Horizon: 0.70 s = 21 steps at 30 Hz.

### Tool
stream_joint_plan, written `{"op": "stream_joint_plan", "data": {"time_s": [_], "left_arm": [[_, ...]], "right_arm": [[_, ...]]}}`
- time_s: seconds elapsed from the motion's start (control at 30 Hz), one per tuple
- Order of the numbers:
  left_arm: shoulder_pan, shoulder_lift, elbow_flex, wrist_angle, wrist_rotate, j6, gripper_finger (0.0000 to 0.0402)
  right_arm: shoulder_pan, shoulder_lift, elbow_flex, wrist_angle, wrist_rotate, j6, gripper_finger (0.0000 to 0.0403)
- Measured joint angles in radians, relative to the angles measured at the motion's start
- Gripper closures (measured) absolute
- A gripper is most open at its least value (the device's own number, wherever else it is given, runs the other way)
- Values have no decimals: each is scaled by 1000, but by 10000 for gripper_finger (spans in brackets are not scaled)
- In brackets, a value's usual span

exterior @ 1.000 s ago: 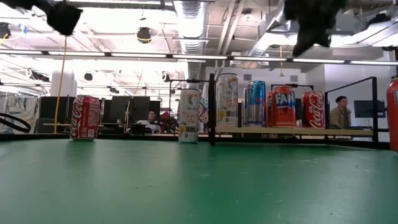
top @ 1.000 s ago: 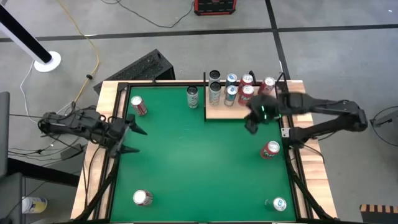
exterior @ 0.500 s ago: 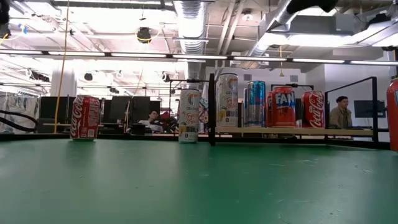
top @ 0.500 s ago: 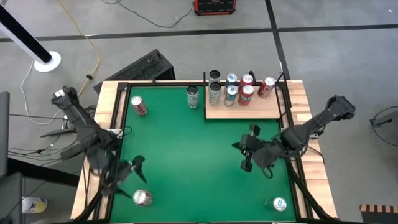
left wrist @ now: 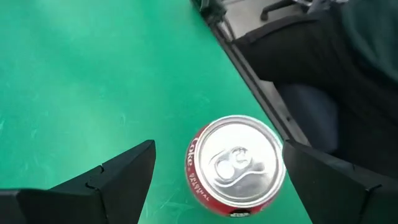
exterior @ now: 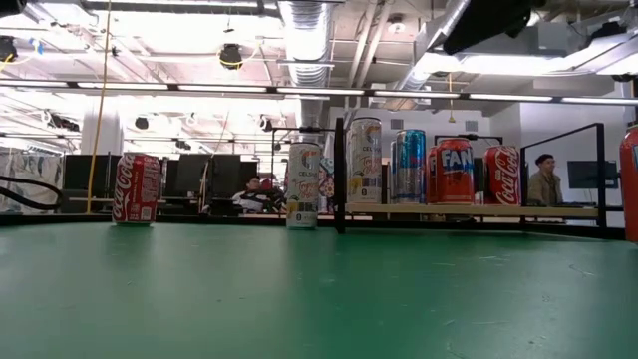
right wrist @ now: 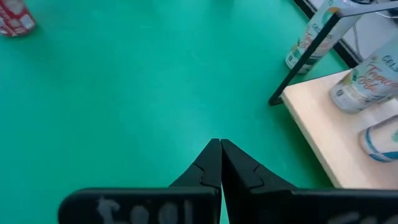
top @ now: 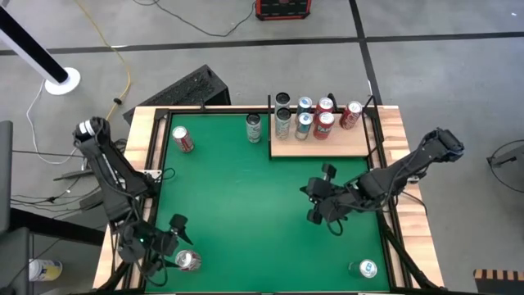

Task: Sort soda cans
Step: Put the bottom red soda can on the shelf align with the other red soda can

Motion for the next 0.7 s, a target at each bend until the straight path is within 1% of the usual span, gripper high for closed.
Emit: {"op": "stream_joint_plan", "data": {"time_s": [0.1, 0.23, 0.4, 0.7], "left_arm": [[0, 18, 0, 13, 3, -4, 67], [0, 21, 0, 44, 17, -13, 67], [0, 26, 0, 52, 32, -69, 67], [-1, 171, 0, 55, 41, -115, 67]], "right_arm": [[-20, -1, 0, -1, -10, -26, 377], [-52, -2, 0, 1, -62, -56, 377], [-72, -2, 0, 2, -96, -59, 377], [-72, -2, 0, 2, -96, -59, 376]]}}
